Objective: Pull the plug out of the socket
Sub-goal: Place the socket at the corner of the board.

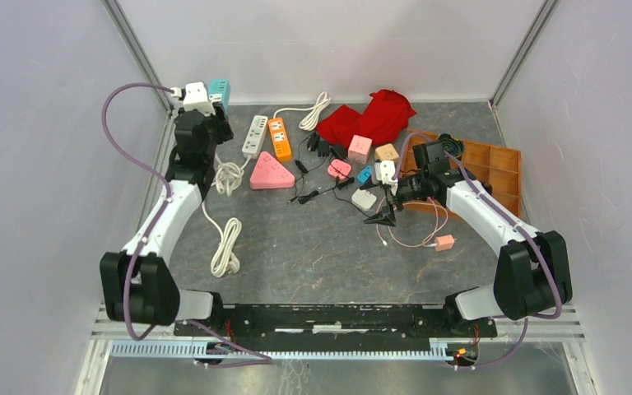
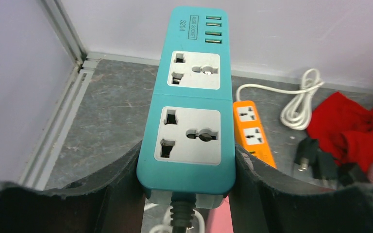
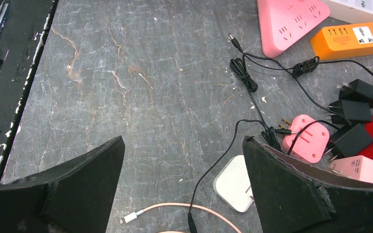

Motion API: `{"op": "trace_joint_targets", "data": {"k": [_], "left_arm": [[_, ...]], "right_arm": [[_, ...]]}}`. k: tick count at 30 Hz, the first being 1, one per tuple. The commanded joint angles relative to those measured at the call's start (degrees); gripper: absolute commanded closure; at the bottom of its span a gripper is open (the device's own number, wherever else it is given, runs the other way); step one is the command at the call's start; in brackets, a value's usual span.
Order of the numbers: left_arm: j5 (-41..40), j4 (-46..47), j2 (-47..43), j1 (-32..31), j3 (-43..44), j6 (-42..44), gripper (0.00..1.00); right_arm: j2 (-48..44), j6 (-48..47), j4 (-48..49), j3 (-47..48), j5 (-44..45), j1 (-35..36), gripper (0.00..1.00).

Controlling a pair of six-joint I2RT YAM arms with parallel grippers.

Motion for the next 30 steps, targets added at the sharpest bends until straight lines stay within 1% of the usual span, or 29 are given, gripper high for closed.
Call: {"op": "trace_joint_targets", "data": {"k": [1,5,9,13,15,19,22,30], "left_arm": [[4.5,8.2,4.9,4.4,6.0,5.8,0.98],[6.6,8.7,9.9,8.9,9.0,6.0,0.95],[9.0,7.9,13.3,11.4,12.1,11.5,0.92],[10.5,8.3,16.5,13.4,12.7,15.1,0.88],[10.4,6.9,18.7,14.3,13.0,15.9,0.86],[12.0,3.8,23.4,16.3,12.8,15.2,0.84],[14.7,2.3,26.2,17.6,12.0,14.7,0.83],[17.6,-1.1,32.9,18.5,12.2,11.8,0.78]], "right_arm": [[-1.5,-0.1,0.6,-0.3,-0.8,-0.2,0.02],[-1.6,-0.4,0.6,-0.3,-0.3,-0.2,0.02],[-1.6,-0.7,0.6,-0.3,0.4,-0.2,0.02],[-1.5,-0.9,0.6,-0.3,0.8,-0.3,0.02],[-1.5,-1.0,0.7,-0.3,1.0,-0.2,0.02],[-1.5,-1.1,0.6,-0.3,1.5,-0.3,0.02],[-1.4,-1.1,0.6,-0.4,1.6,-0.2,0.02],[-1.0,-1.1,0.5,-0.3,1.8,-0.2,0.02]]}}
